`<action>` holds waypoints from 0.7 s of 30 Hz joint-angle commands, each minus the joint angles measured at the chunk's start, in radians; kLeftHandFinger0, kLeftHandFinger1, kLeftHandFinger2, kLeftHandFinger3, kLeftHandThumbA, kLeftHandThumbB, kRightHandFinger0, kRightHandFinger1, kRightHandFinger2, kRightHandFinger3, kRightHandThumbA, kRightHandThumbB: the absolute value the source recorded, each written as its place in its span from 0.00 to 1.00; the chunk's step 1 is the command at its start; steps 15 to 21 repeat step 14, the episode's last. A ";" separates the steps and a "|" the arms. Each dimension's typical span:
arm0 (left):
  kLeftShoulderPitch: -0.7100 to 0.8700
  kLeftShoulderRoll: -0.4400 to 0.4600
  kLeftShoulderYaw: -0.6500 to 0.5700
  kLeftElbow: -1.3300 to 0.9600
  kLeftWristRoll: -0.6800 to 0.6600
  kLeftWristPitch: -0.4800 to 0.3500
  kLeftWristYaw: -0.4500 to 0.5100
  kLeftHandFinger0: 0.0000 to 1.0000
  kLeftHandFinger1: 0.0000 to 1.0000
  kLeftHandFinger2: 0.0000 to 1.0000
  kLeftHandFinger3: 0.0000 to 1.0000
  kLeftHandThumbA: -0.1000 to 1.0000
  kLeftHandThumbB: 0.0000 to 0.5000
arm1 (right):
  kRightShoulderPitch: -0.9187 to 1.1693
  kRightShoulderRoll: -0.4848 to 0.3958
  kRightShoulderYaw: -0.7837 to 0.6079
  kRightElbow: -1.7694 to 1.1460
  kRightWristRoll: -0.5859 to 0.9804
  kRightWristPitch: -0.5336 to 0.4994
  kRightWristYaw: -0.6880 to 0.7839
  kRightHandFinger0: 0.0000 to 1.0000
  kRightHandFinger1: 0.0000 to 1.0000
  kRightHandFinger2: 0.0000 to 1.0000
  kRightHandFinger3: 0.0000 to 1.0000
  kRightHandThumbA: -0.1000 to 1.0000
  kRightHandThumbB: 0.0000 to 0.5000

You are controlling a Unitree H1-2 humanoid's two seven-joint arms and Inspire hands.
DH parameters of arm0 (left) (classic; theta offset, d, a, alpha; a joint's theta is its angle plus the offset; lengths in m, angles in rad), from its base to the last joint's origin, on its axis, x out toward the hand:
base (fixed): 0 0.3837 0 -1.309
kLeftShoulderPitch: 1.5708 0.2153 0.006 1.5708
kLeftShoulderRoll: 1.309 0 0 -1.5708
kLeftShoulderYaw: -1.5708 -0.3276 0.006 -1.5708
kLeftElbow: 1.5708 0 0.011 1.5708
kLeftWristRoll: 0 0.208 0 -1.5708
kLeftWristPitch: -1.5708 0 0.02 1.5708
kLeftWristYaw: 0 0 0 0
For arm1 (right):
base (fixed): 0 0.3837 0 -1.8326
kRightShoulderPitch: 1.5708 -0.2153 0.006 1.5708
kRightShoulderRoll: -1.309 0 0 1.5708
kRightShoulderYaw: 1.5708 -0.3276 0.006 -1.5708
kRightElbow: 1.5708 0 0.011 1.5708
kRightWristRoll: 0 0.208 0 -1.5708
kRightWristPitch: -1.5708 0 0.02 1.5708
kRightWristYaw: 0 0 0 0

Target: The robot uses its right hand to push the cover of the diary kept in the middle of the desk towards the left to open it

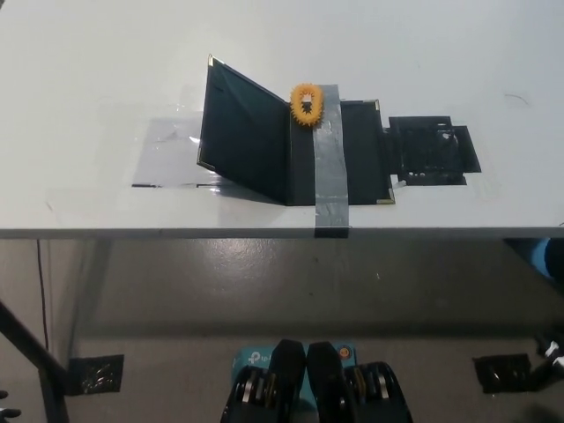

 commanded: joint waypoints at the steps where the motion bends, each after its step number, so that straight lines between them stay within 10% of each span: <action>1: -0.010 0.024 0.013 -0.010 -0.015 -0.046 -0.012 0.33 0.39 0.18 0.38 0.67 1.00 | -0.030 0.015 0.006 0.070 -0.172 -0.237 -0.081 0.46 0.56 0.56 0.56 1.00 0.54; 21: -0.005 0.035 0.017 -0.011 -0.034 -0.020 -0.024 0.37 0.40 0.17 0.36 0.66 1.00 | -0.048 0.032 0.051 0.144 -0.225 -0.312 -0.070 0.45 0.54 0.56 0.58 1.00 0.60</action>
